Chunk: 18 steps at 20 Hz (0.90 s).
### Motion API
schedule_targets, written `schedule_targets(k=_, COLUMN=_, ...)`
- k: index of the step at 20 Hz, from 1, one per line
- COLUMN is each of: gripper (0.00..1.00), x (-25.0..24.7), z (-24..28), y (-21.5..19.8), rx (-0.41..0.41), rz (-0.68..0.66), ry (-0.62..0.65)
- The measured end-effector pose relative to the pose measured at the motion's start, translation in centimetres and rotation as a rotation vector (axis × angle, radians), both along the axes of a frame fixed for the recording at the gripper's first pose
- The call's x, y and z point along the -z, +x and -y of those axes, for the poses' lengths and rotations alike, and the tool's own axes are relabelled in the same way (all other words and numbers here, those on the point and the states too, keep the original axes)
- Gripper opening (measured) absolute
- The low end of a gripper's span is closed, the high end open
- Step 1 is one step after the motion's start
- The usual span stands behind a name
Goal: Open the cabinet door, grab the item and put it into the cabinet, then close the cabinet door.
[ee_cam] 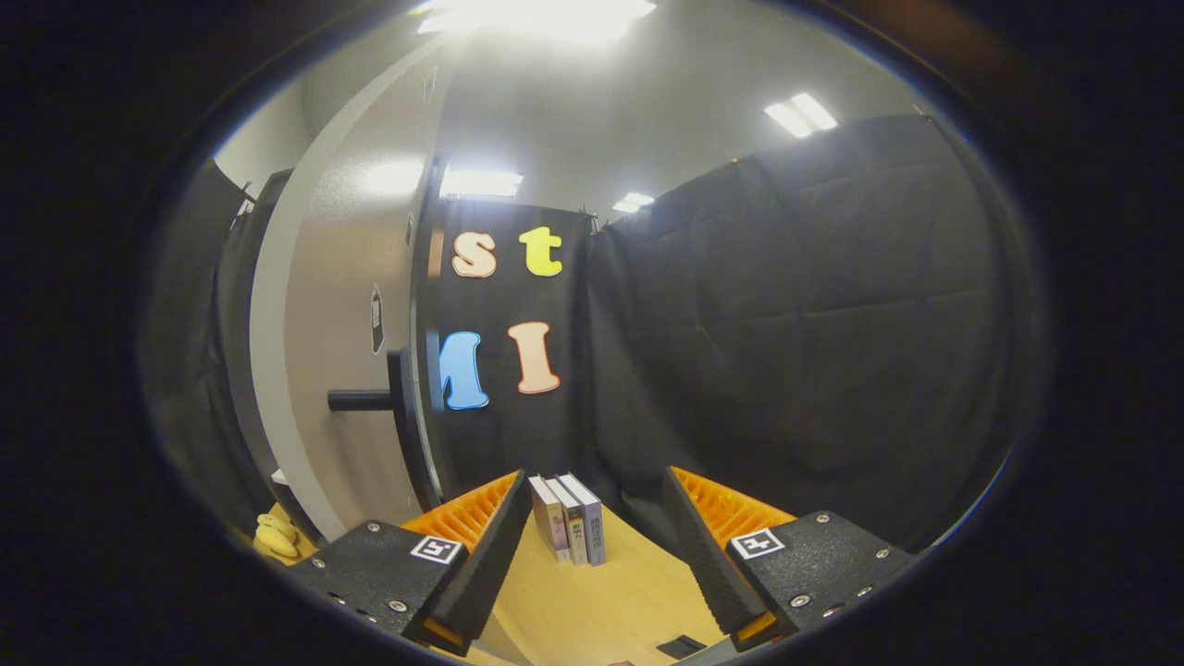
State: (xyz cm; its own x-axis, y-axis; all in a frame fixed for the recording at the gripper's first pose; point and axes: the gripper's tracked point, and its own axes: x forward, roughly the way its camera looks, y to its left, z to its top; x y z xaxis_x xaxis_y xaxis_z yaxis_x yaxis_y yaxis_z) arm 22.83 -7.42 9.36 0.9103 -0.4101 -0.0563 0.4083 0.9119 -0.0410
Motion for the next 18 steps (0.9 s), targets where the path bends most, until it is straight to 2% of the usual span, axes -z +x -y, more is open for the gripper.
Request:
schedule_targets(k=4, gripper=0.90, x=-0.1, z=-1.6, y=-0.3, rx=0.009, rz=0.007, ry=-0.019)
schedule_targets(k=18, gripper=0.89, x=0.5, z=-11.1, y=0.6, rx=-0.180, rz=0.019, ry=-0.003)
